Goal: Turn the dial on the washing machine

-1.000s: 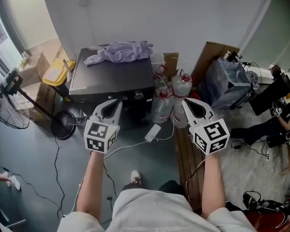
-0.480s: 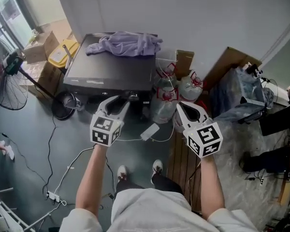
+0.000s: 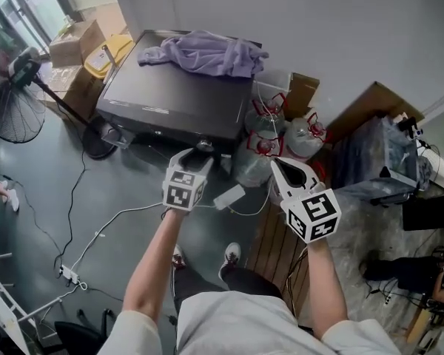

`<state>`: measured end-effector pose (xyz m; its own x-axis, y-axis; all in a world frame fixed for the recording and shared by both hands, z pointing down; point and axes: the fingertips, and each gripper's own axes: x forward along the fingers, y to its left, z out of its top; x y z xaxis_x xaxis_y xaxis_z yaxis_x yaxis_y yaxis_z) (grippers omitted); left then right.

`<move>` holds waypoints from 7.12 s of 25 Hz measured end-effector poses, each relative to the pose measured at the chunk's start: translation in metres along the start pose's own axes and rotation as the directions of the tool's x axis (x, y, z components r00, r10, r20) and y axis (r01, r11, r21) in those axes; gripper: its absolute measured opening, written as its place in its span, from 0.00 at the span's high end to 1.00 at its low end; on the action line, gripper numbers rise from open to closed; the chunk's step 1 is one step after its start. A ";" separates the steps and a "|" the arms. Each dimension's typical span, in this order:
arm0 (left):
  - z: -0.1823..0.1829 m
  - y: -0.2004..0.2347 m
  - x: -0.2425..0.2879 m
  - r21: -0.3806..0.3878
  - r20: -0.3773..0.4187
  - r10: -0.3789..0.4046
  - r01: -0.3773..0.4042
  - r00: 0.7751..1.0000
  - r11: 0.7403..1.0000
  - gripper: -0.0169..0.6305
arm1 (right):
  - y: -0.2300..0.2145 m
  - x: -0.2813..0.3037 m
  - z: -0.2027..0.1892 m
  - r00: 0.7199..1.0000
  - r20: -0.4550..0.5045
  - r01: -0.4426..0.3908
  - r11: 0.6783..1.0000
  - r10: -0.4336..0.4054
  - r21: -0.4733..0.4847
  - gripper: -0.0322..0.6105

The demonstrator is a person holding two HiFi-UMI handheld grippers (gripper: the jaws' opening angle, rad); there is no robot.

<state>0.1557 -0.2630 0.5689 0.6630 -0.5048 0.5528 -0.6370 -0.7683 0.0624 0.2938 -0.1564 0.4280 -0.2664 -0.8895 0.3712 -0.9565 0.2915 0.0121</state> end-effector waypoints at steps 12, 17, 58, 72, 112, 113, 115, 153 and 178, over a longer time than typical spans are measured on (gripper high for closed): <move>-0.038 0.024 0.076 -0.203 -0.038 0.176 -0.180 0.984 0.963 0.61 | -0.018 0.040 -0.042 0.995 -0.068 -0.073 0.997 0.073 0.007 0.93; -0.042 0.031 0.080 -0.235 -0.043 0.234 -0.238 0.971 0.943 0.61 | -0.024 0.044 -0.049 0.993 -0.084 -0.078 0.997 0.079 0.020 0.93; -0.039 0.034 0.084 0.086 -0.035 0.251 -0.247 0.967 0.965 0.49 | 0.000 0.039 -0.076 0.988 -0.128 -0.082 0.996 0.086 0.042 0.93; -0.046 0.035 0.091 -0.110 -0.047 0.213 -0.217 0.976 0.970 0.56 | -0.009 0.034 -0.079 0.987 -0.135 -0.076 0.996 0.081 0.041 0.93; -0.053 0.056 0.091 -0.908 0.399 0.079 0.382 0.913 0.175 0.55 | 0.006 0.018 -0.088 0.985 -0.165 -0.045 0.998 0.051 0.042 0.93; -0.052 0.057 0.089 -0.907 0.385 0.076 0.363 0.920 0.213 0.55 | 0.008 0.016 -0.087 0.985 -0.164 -0.040 0.998 0.046 0.039 0.93; -0.054 0.061 0.083 -0.903 0.348 0.079 0.312 0.934 0.296 0.55 | 0.010 0.013 -0.082 0.987 -0.158 -0.027 0.999 0.032 0.033 0.93; 0.171 0.130 -0.323 0.273 0.487 0.142 -0.305 0.862 0.912 0.94 | 0.145 0.001 0.208 0.966 0.256 0.123 0.941 -0.040 -0.314 0.93; 0.190 0.101 -0.366 0.303 0.555 0.103 -0.316 0.825 0.899 0.94 | 0.183 -0.011 0.233 0.966 0.255 0.068 0.911 0.041 -0.406 0.93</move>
<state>-0.0762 -0.2308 0.2148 0.6998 -0.7143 0.0015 -0.6630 -0.6503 -0.3709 0.0939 -0.1750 0.2092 -0.3272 -0.9370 0.1226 -0.8416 0.3480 0.4130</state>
